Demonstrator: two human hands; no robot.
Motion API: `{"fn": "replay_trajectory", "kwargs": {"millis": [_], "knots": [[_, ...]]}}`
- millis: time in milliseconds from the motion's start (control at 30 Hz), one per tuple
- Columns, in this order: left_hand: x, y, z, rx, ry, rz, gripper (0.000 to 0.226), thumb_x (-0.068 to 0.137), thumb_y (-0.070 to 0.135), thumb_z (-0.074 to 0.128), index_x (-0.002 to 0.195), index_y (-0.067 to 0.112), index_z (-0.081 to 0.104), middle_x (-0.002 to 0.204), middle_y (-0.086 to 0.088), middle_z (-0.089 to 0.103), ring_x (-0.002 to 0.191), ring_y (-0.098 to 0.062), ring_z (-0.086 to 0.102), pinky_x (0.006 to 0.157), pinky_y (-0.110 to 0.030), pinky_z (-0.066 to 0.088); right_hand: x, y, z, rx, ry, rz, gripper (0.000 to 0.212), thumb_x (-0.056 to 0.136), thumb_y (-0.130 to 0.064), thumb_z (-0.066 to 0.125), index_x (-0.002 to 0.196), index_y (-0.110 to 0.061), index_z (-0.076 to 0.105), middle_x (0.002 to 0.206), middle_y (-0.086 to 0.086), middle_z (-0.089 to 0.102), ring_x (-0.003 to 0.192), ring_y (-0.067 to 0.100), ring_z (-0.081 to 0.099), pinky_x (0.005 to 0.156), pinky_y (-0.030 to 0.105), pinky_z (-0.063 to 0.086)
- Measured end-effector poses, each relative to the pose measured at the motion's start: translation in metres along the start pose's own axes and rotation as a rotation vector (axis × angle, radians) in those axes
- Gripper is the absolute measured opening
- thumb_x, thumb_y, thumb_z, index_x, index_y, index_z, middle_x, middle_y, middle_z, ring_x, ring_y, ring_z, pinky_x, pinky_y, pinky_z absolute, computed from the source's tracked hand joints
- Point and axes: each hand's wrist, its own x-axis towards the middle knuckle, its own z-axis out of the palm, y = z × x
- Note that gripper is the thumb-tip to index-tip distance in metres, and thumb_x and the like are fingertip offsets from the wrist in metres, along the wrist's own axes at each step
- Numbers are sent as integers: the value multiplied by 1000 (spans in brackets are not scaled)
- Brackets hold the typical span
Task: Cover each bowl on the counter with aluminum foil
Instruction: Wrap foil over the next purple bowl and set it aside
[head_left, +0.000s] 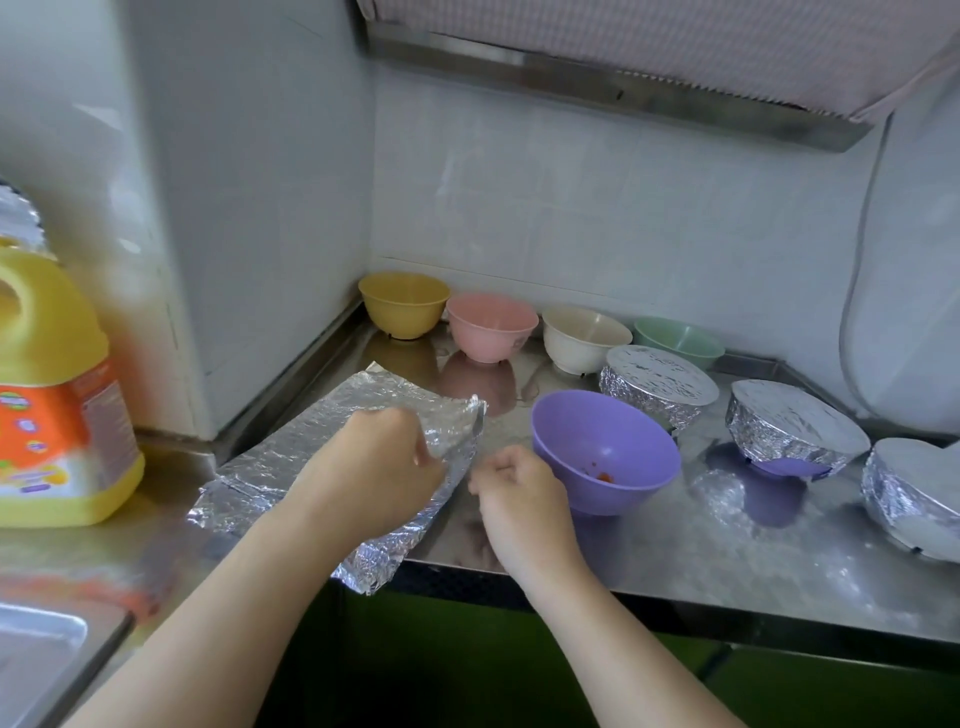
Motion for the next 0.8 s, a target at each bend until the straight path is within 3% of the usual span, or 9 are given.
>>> {"fn": "replay_trajectory", "kwargs": {"millis": [167, 300, 433, 500, 567, 633, 700, 733, 800], "knots": [[-13, 26, -3, -113, 70, 99, 8, 84, 37, 61, 84, 29, 65, 90, 7, 71, 86, -17, 69, 76, -39, 60, 6, -28, -2, 549, -130, 275, 33, 105, -34, 60, 95, -3, 66, 68, 11, 72, 56, 24, 64, 55, 37, 52], [-15, 31, 2, -68, -41, 192, 6, 87, 32, 66, 84, 28, 69, 90, 11, 71, 88, -10, 67, 77, -32, 57, 10, -33, -4, 508, -173, 315, 11, 87, -2, 64, 79, -9, 69, 69, 8, 69, 64, 21, 67, 63, 35, 61], [-9, 21, 0, -197, -35, 169, 16, 90, 44, 64, 87, 31, 72, 91, 18, 72, 91, 4, 66, 84, -24, 55, 14, -26, -1, 381, -59, 249, 25, 92, 4, 53, 116, 0, 59, 97, 16, 64, 79, 28, 65, 66, 45, 64], [-5, 18, -5, -270, 80, 134, 11, 95, 40, 64, 93, 31, 71, 97, 19, 71, 92, 6, 65, 80, -21, 53, 12, -25, -6, 263, -4, 162, 6, 97, -4, 55, 102, -4, 55, 85, 9, 44, 74, 23, 43, 63, 41, 47], [-1, 12, -11, -259, 205, 56, 6, 97, 33, 64, 102, 33, 68, 107, 17, 66, 82, 1, 64, 63, -14, 47, 15, -24, -15, 247, 25, 119, 17, 95, -13, 61, 87, -7, 47, 75, 6, 32, 69, 21, 30, 65, 39, 25], [5, 0, -11, -240, 271, -33, 21, 96, 33, 66, 117, 36, 65, 125, 5, 58, 89, -13, 68, 70, -16, 52, 15, -27, -27, 274, 35, 74, 39, 83, -31, 68, 90, 5, 54, 72, 8, 41, 65, 20, 38, 66, 40, 26], [8, -8, -13, -207, 290, -96, 44, 93, 41, 67, 136, 42, 56, 140, -4, 54, 116, -33, 62, 97, -44, 54, 18, -25, -39, 333, 37, 45, 58, 67, -44, 73, 97, 5, 65, 74, 18, 57, 67, 23, 52, 68, 41, 36], [8, -8, -14, -214, 286, -122, 54, 93, 44, 68, 144, 43, 50, 143, -5, 54, 119, -33, 59, 97, -50, 53, 18, -26, -48, 362, 37, 39, 52, 68, -42, 76, 95, 2, 70, 75, 20, 65, 69, 25, 58, 68, 42, 40], [10, -2, -14, -325, 260, -168, 66, 94, 47, 70, 152, 35, 42, 135, 0, 58, 102, -22, 64, 76, -40, 58, 15, -28, -69, 385, 38, 41, 23, 87, -25, 77, 88, -1, 75, 76, 16, 71, 70, 28, 64, 65, 40, 46]]}}
